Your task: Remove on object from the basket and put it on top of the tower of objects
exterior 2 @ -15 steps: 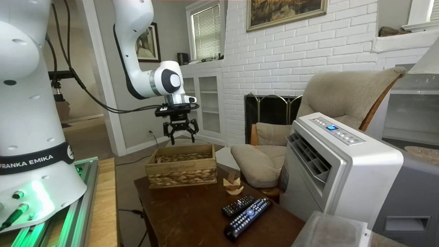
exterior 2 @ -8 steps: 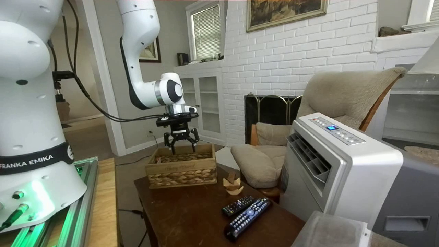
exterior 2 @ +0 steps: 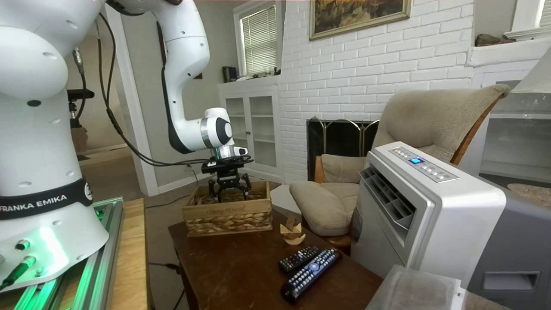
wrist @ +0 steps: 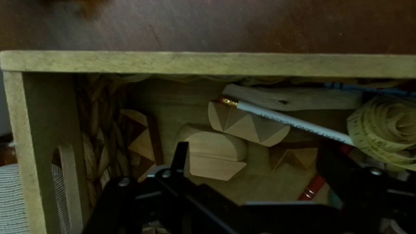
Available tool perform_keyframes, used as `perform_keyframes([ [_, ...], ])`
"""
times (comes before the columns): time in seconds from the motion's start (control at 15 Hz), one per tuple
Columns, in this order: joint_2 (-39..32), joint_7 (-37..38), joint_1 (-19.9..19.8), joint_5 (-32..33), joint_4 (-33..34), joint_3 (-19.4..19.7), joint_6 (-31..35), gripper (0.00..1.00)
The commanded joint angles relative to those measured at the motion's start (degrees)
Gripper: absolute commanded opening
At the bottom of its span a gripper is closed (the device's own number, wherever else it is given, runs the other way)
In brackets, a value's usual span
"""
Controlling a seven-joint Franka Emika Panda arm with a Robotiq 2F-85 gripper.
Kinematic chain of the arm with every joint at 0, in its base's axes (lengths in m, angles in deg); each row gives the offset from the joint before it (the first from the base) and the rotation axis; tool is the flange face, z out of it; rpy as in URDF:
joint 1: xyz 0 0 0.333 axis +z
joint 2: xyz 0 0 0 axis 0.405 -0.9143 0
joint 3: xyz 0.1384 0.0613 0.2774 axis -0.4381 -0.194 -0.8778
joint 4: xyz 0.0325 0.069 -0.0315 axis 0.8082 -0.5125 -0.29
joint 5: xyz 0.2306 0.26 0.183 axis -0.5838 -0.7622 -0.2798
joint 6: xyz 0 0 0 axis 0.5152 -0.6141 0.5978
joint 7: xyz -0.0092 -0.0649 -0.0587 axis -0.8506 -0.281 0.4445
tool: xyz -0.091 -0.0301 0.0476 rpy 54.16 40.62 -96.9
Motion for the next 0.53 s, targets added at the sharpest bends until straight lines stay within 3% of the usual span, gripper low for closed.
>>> perform_keyframes([
  [0.0, -4.4, -0.1, 2.7, 3.2, 3.3, 3.2, 3.3, 1.0],
  [0.47, -8.8, -0.1, 5.7, 3.3, 5.9, 6.3, 8.2, 1.0],
])
